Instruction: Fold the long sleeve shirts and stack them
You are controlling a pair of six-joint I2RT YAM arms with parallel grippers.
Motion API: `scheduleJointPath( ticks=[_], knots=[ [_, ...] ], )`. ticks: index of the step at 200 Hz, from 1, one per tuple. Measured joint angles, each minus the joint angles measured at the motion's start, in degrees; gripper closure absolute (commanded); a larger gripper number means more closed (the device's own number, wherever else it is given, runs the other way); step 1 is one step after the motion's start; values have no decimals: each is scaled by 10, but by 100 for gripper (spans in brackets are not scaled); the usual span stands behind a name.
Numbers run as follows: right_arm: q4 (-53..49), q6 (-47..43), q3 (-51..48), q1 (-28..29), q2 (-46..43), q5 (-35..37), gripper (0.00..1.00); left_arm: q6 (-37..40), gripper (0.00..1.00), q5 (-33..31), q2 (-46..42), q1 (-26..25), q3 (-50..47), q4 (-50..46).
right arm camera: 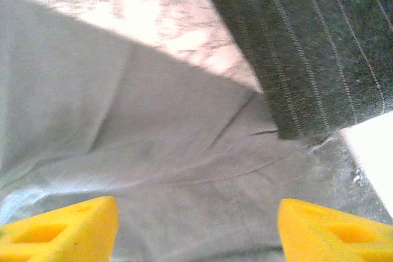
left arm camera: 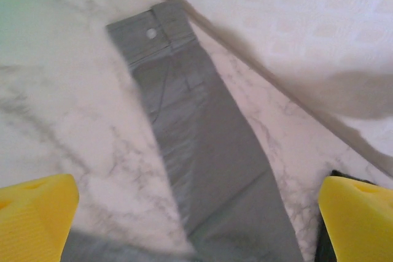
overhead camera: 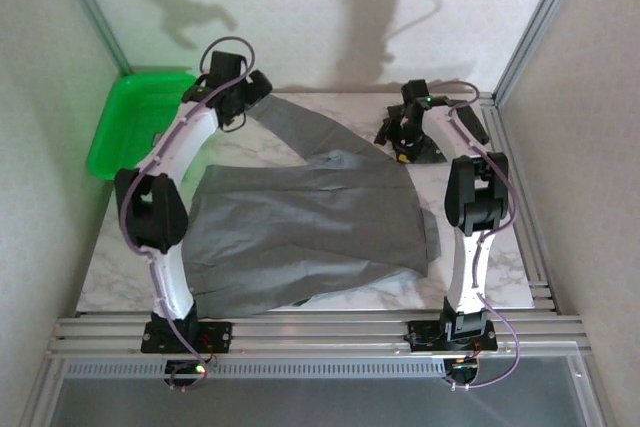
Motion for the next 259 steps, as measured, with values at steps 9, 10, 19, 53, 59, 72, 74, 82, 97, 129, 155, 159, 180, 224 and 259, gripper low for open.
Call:
scheduleJointPath(
  ticks=[9,10,19,53,59,72,74,82,97,129,155,159,180,224,259],
  knots=[
    [0,-9,0,3,-17,-9,27,6,6,-2,39,0,37,-4],
    [0,-10,0,3,-19,-10,27,7,6,-2,46,0,44,-5],
    [-2,-18,2,7,-34,-17,27,16,6,-6,91,1,87,-17],
    [-8,-41,15,12,-58,-45,26,37,8,-17,245,6,223,-68],
    [-10,-43,15,13,-59,-48,26,39,8,-18,262,7,232,-71],
    [-16,-46,15,13,-59,-57,26,45,10,-21,284,10,238,-74],
    [-17,-46,15,13,-59,-58,26,46,11,-21,287,10,239,-73],
    [-20,-48,15,14,-59,-60,26,47,12,-21,296,12,242,-73],
    [-21,-50,15,15,-59,-68,26,50,12,-21,311,17,249,-72],
    [-23,-54,10,18,-59,-76,26,66,16,-21,327,24,255,-62],
    [-26,-54,9,20,-59,-83,26,77,17,-21,342,24,265,-52],
    [-27,-54,9,20,-59,-84,26,80,17,-21,346,24,267,-51],
    [-29,-56,9,20,-58,-86,26,93,17,-26,353,21,269,-48],
    [-36,-62,13,20,-43,-89,27,125,20,-49,380,4,311,-50],
    [-54,-73,29,20,-34,-91,27,149,40,-82,391,-3,320,-55]
  ],
)
